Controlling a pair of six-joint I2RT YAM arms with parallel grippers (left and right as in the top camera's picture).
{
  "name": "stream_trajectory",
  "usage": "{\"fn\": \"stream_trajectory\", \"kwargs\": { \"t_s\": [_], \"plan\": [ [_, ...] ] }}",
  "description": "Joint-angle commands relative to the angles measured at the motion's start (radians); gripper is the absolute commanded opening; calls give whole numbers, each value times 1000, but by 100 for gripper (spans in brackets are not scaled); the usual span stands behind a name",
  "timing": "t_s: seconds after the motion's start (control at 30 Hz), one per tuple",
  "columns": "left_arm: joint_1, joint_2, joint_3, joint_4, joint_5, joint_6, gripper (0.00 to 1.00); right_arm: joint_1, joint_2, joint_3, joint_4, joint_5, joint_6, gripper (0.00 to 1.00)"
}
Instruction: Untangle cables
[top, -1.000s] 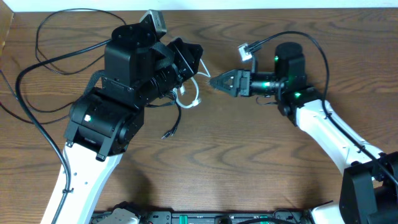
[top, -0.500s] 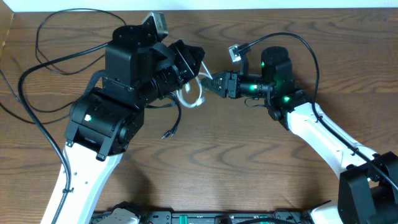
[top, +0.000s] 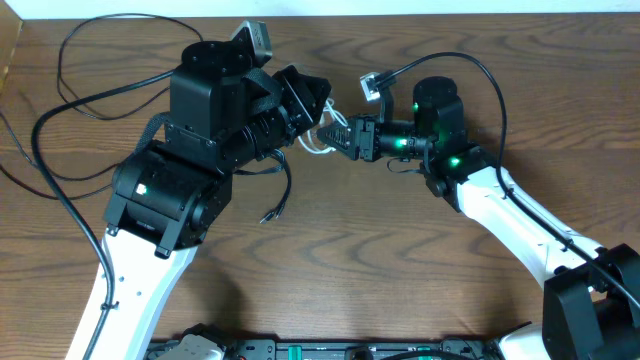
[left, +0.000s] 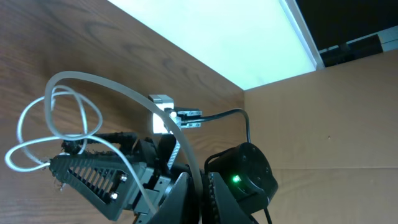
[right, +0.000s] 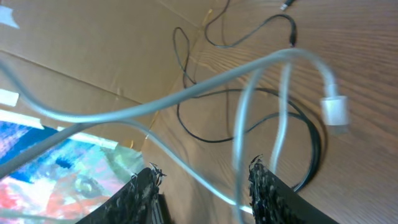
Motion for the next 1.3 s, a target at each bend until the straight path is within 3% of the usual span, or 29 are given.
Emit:
{"fn": "stream_trajectory", "kwargs": {
  "t_s": [0.0, 0.13, 0.33, 0.53, 0.7, 0.8, 0.97, 1.07, 1.27],
  "plan": [
    [-2, 5, 7, 3, 15, -9, 7, 4, -6, 6, 11, -40, 7, 47],
    [-2, 5, 7, 3, 21, -9, 8, 5, -6, 6, -21, -3, -11, 39],
    [-2, 5, 7, 4, 50, -9, 7, 6, -6, 6, -98, 95, -31, 1],
    [-2, 4, 7, 3, 50, -9, 8, 4, -6, 6, -105, 118, -30, 2],
    [-2, 4, 7, 3, 50, -9, 8, -9, -6, 6, -235, 270, -25, 2],
    [-2, 5, 7, 3, 50, -9, 7, -25, -6, 6, -251, 216, -35, 1],
    [-2, 5, 7, 3, 50, -9, 7, -28, -6, 6, -158, 84, -53, 31],
    [-2, 5, 7, -7, 50, -8, 7, -28, -6, 6, -85, 18, -52, 43],
    [-2, 5, 7, -39, 2, -5, 7, -44, -6, 6, -27, -31, 11, 45]
  ]
}}
